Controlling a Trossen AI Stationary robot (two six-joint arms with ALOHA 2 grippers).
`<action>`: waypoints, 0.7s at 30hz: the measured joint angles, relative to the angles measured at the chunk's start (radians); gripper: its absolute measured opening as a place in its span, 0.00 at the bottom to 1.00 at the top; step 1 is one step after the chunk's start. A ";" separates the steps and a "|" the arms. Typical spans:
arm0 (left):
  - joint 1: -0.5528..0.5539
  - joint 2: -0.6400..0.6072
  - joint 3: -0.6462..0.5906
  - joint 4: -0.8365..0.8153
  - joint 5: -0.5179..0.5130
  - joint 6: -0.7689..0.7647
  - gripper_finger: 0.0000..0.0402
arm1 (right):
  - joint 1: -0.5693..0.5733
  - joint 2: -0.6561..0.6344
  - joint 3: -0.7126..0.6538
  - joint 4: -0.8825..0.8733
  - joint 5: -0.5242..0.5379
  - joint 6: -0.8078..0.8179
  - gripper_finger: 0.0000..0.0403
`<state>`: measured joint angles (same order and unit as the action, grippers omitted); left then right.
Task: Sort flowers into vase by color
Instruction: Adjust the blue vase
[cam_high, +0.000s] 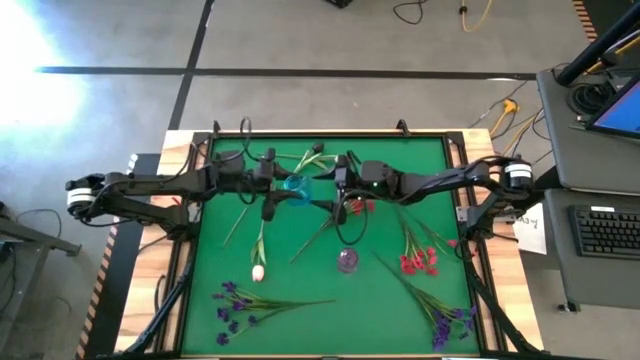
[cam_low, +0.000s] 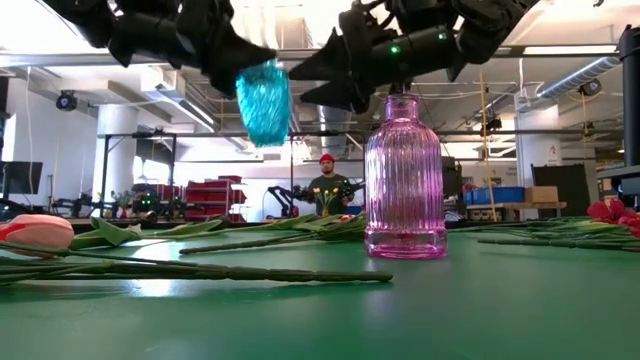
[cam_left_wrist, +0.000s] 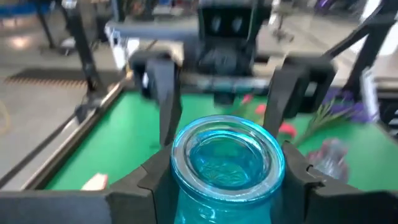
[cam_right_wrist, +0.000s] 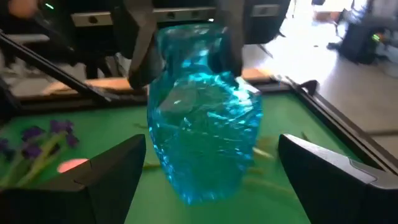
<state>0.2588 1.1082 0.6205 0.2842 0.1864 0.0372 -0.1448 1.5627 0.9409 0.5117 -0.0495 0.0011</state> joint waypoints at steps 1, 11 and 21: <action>0.000 0.003 0.000 -0.019 -0.008 0.003 0.42 | 0.000 -0.009 0.000 -0.023 0.015 0.000 0.89; 0.000 0.140 -0.053 0.053 -0.023 0.000 0.42 | 0.000 -0.086 -0.001 -0.133 0.076 -0.010 0.89; 0.000 0.311 -0.072 0.213 -0.021 -0.028 0.42 | 0.000 -0.087 -0.002 -0.140 0.076 -0.010 0.89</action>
<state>0.2588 1.4193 0.5483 0.4973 0.1655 0.0095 -0.1448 1.4754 0.9394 0.3717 0.0265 -0.0093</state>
